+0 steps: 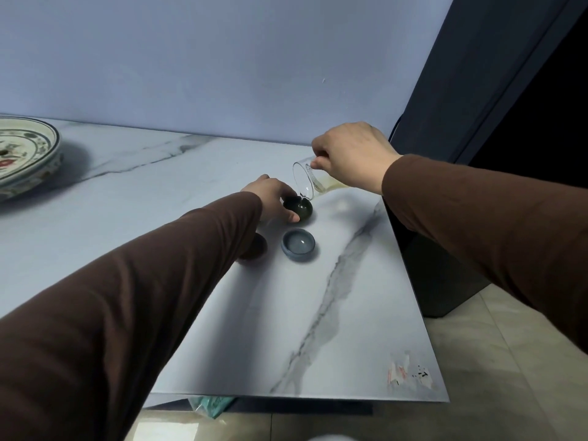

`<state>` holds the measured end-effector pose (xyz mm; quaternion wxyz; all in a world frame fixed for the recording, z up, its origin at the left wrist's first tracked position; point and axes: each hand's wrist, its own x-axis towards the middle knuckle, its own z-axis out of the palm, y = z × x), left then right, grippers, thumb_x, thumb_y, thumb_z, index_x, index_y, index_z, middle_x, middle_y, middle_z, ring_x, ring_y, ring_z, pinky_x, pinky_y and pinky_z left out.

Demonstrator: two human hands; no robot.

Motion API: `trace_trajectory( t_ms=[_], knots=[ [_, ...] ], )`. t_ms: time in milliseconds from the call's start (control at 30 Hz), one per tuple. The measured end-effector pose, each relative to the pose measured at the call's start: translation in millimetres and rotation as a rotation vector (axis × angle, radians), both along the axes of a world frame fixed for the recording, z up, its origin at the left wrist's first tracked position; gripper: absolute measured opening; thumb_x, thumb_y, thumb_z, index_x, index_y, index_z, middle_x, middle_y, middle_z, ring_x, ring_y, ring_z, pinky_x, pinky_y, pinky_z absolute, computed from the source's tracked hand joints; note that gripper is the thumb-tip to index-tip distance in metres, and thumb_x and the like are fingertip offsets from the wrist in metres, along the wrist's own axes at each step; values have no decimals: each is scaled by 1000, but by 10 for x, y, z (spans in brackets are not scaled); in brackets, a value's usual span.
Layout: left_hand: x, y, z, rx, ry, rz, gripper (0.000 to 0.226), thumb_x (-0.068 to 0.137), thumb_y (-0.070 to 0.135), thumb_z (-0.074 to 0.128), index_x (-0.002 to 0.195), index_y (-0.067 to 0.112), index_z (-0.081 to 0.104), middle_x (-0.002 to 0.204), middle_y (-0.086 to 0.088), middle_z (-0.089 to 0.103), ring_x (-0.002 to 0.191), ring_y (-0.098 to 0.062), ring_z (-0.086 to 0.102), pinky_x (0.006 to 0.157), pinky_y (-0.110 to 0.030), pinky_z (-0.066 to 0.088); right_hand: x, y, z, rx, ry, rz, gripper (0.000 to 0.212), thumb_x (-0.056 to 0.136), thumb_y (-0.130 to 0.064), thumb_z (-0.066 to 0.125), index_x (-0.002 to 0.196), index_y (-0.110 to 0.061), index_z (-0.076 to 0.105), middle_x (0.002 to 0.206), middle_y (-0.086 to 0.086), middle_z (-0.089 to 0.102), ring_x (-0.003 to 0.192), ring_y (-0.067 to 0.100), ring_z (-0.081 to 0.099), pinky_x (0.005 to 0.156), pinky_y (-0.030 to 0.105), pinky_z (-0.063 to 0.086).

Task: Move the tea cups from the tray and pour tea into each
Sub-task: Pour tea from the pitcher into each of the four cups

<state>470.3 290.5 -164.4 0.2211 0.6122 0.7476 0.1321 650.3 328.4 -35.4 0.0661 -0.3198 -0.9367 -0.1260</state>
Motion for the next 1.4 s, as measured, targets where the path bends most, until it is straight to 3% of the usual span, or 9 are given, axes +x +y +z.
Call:
trace_trajectory(
  t_ms=[767,967,1167,1300,1400],
  knots=[
    [26,-40,67,-7,-6,5,50,63,56,78,109,42,65,113,-3,48,114,-27,49,96,-36,47,-54,-84,86,17,-23,26,24,96,-41,54,82,-22,53,78,1,54,77,28,47,66,32,33],
    [46,-48,78,-6,14,16,57,64,56,78,117,43,63,116,-3,46,114,-27,50,100,-37,45,125,-6,-69,-102,127,-78,25,94,-40,56,78,-20,56,75,0,55,77,26,49,66,31,33],
    [114,-71,117,-44,54,17,63,59,59,68,119,42,62,116,-2,51,118,-24,50,98,-36,46,392,47,-318,-439,470,-322,26,89,-45,60,80,-23,71,71,-7,62,75,18,56,61,28,36],
    [144,-179,167,-2,74,9,90,70,53,71,149,31,33,141,-6,46,135,-26,34,106,-40,40,559,-34,-345,-559,629,-359,28,89,-44,59,80,-22,72,79,-10,70,74,15,60,62,25,40],
    [115,-345,294,203,93,4,67,78,39,69,140,26,47,136,-3,54,130,-27,34,104,-40,38,652,-122,-289,-532,610,-338,27,90,-45,58,81,-23,72,81,-10,70,77,14,61,62,25,41]
  ],
)
